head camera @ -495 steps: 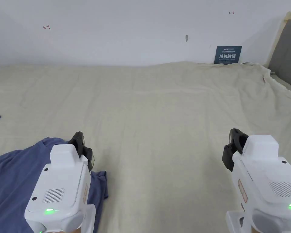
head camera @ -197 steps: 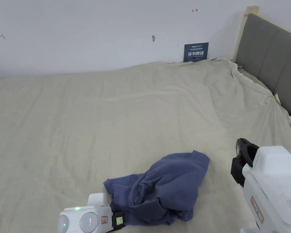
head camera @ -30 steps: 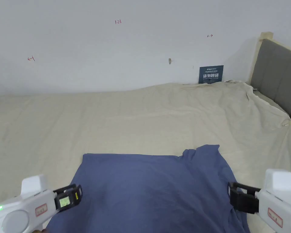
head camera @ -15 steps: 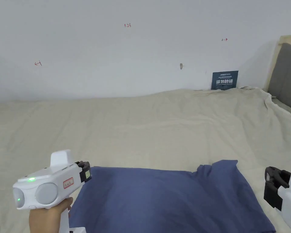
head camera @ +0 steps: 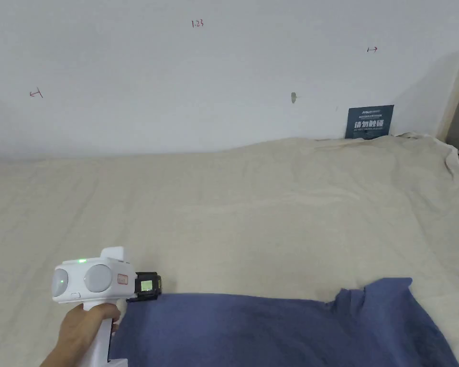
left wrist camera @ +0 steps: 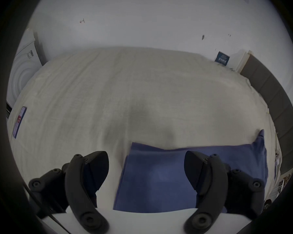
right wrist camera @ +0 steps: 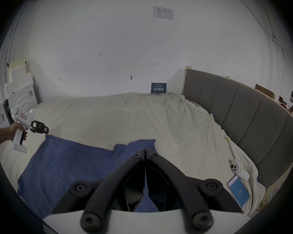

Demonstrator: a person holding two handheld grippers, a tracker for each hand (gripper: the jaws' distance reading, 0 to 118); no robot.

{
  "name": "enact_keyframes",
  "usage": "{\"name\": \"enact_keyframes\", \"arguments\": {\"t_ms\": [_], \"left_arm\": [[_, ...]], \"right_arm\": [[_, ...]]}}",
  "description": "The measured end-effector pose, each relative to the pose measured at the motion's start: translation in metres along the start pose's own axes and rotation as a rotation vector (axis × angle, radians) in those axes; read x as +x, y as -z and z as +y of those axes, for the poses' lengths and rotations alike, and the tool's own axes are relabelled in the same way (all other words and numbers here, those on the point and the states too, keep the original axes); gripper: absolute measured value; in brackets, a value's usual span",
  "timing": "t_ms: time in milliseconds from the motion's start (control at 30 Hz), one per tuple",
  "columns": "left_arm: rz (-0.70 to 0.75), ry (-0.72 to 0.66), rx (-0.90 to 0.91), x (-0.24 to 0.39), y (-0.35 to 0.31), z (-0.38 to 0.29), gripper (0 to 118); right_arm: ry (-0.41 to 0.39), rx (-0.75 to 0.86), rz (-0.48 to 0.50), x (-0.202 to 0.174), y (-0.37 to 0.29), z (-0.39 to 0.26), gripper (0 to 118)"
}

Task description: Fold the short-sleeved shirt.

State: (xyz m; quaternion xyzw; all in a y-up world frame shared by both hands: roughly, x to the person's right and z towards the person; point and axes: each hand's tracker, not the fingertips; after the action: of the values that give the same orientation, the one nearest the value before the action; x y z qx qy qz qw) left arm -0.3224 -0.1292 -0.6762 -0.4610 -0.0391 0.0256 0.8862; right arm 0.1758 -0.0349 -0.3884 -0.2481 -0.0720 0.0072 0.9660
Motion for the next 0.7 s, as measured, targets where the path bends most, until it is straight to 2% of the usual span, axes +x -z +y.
{"name": "enact_keyframes", "arguments": {"t_ms": [133, 167, 233, 333, 367, 400, 433, 500, 600, 667, 700], "left_arm": [[0.035, 0.02, -0.072, 0.003, 0.032, -0.002, 95], [0.042, 0.041, -0.11, 0.004, 0.04, -0.003, 90], [0.039, 0.036, -0.133, 0.007, 0.048, -0.007, 59], [0.046, 0.062, -0.11, 0.014, 0.042, -0.009, 47], [0.044, 0.063, -0.111, 0.013, 0.04, -0.01, 36], [0.037, 0.068, -0.104, 0.014, 0.038, -0.01, 10], [0.004, 0.067, -0.101, 0.015, 0.037, -0.01, 3], [0.026, 0.086, -0.083, 0.019, 0.03, -0.013, 1], [0.008, 0.074, -0.01, 0.021, 0.006, -0.012, 1], [-0.034, 0.08, 0.034, 0.021, -0.015, -0.012, 1], [-0.043, 0.085, 0.043, 0.021, -0.024, -0.012, 1]], "right_arm": [[-0.006, -0.032, -0.004, 0.0, 0.017, -0.007, 0], [-0.009, -0.039, -0.005, -0.001, 0.02, -0.008, 0], [-0.01, -0.053, -0.003, -0.001, 0.024, -0.009, 0], [-0.006, -0.064, 0.004, 0.001, 0.029, -0.009, 0], [-0.006, -0.07, 0.007, 0.002, 0.032, -0.008, 0], [-0.002, -0.078, 0.012, 0.004, 0.036, -0.006, 0], [0.013, -0.087, 0.02, 0.007, 0.04, -0.005, 0], [0.052, -0.109, 0.039, 0.014, 0.052, 0.001, 0], [0.046, -0.167, 0.047, 0.022, 0.084, 0.012, 0], [0.091, -0.208, 0.075, 0.027, 0.109, 0.017, 2], [0.093, -0.22, 0.079, 0.031, 0.123, 0.019, 13]]}}
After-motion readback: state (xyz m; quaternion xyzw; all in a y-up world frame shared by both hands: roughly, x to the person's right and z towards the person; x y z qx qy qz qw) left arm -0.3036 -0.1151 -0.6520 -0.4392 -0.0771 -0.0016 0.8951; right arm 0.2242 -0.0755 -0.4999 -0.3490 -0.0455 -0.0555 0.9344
